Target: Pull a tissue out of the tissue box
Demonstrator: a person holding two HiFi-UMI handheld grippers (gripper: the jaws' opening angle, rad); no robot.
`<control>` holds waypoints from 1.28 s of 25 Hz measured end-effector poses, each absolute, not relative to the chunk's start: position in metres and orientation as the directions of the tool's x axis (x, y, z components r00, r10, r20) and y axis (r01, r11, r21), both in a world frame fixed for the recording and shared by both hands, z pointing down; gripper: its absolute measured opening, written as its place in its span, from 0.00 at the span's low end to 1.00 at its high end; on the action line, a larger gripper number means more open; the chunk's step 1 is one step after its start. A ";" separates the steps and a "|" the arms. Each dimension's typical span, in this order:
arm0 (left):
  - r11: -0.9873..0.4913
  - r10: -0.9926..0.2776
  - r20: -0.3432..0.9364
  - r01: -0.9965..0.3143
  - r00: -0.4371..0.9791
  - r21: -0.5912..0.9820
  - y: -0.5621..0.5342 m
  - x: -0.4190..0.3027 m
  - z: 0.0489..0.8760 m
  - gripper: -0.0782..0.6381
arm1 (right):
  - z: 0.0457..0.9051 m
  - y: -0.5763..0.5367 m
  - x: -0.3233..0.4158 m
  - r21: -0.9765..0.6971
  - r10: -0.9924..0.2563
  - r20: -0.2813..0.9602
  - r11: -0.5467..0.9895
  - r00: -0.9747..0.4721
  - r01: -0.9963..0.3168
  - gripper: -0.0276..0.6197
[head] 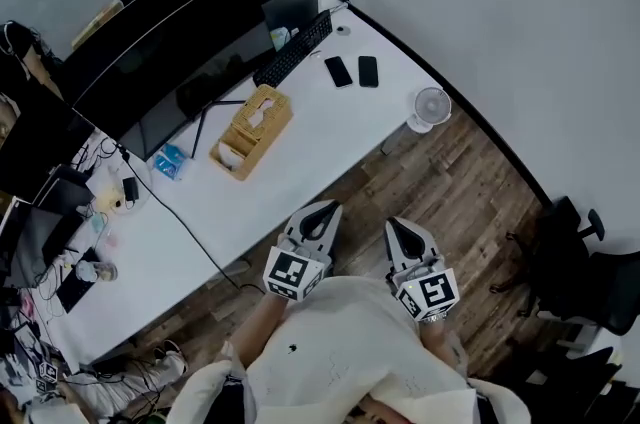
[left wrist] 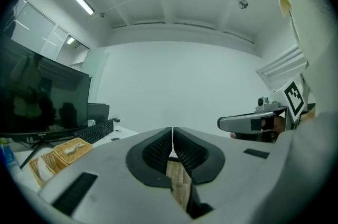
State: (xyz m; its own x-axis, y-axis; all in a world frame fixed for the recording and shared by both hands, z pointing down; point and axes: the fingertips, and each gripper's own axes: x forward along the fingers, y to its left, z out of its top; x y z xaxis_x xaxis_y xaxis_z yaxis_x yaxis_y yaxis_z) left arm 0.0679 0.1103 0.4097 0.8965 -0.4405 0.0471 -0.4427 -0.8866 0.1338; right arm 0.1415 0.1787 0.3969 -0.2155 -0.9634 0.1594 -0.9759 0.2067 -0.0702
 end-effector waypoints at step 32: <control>-0.856 -0.497 0.120 -0.508 0.859 0.092 -0.091 0.075 0.438 0.14 | 0.400 -0.028 0.153 -0.080 -0.935 0.213 0.271 -0.282 -0.959 0.04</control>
State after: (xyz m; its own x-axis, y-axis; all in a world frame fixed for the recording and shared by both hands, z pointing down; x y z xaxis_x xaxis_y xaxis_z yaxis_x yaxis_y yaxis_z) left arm 0.0752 -0.0907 0.4375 0.8594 -0.4969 0.1204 -0.5080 -0.8564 0.0916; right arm 0.1526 -0.0284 0.4000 -0.2822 -0.9353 0.2133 -0.9592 0.2710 -0.0804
